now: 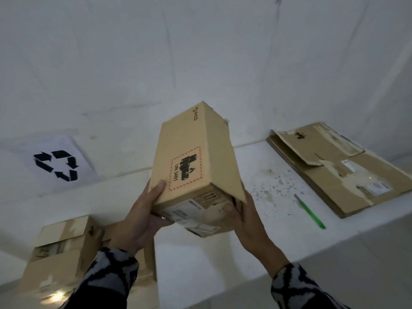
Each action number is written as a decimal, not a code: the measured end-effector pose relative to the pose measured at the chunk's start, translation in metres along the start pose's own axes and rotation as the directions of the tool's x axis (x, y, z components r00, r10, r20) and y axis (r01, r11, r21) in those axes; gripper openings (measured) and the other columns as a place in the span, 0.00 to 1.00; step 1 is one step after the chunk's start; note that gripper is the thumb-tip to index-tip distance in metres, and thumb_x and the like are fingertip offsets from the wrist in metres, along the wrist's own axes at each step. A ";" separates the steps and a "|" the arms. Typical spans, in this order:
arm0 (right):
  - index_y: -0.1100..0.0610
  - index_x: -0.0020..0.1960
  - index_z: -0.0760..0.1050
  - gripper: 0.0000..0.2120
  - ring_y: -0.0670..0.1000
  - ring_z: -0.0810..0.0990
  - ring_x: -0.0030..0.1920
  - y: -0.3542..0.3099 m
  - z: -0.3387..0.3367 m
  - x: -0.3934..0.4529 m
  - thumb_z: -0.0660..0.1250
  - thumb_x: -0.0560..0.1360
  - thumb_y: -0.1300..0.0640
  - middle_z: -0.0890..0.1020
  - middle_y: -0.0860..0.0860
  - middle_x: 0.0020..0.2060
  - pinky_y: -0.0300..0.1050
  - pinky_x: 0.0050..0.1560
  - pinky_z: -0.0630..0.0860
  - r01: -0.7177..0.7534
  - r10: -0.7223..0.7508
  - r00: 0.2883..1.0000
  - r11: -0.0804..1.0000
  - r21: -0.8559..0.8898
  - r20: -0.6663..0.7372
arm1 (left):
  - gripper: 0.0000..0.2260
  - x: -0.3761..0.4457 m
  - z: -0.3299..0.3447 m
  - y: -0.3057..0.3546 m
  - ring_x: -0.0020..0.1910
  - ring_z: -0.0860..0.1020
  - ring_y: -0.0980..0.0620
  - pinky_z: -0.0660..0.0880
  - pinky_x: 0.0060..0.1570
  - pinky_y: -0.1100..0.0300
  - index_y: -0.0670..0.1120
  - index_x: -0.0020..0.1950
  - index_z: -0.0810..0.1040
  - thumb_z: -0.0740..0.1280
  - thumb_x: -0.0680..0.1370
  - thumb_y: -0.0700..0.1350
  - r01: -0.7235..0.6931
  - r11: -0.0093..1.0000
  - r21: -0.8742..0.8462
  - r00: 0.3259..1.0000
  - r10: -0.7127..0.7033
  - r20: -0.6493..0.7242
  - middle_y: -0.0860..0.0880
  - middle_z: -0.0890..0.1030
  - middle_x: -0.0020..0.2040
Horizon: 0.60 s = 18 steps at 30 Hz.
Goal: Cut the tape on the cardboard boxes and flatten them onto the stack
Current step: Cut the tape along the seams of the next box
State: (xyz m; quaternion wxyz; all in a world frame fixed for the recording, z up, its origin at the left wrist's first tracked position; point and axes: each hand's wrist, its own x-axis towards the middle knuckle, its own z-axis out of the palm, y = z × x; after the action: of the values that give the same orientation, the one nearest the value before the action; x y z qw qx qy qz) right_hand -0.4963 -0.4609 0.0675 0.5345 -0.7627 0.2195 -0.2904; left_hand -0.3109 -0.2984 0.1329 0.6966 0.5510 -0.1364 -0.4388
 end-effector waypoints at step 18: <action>0.52 0.76 0.50 0.41 0.56 0.66 0.68 0.097 -0.085 0.082 0.72 0.74 0.50 0.54 0.47 0.71 0.48 0.55 0.76 -0.536 0.502 0.835 0.836 -0.121 -0.227 | 0.29 0.155 0.171 -0.075 0.57 0.78 0.43 0.75 0.56 0.49 0.53 0.79 0.51 0.58 0.82 0.57 0.120 0.495 0.861 0.879 0.349 -0.324 0.49 0.75 0.67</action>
State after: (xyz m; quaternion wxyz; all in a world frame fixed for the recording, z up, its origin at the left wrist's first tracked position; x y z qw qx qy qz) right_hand -0.4965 -0.6045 0.0148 0.4994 -0.6886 0.4929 -0.1828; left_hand -0.3714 -0.5277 0.0823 0.3675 0.8991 -0.2056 -0.1193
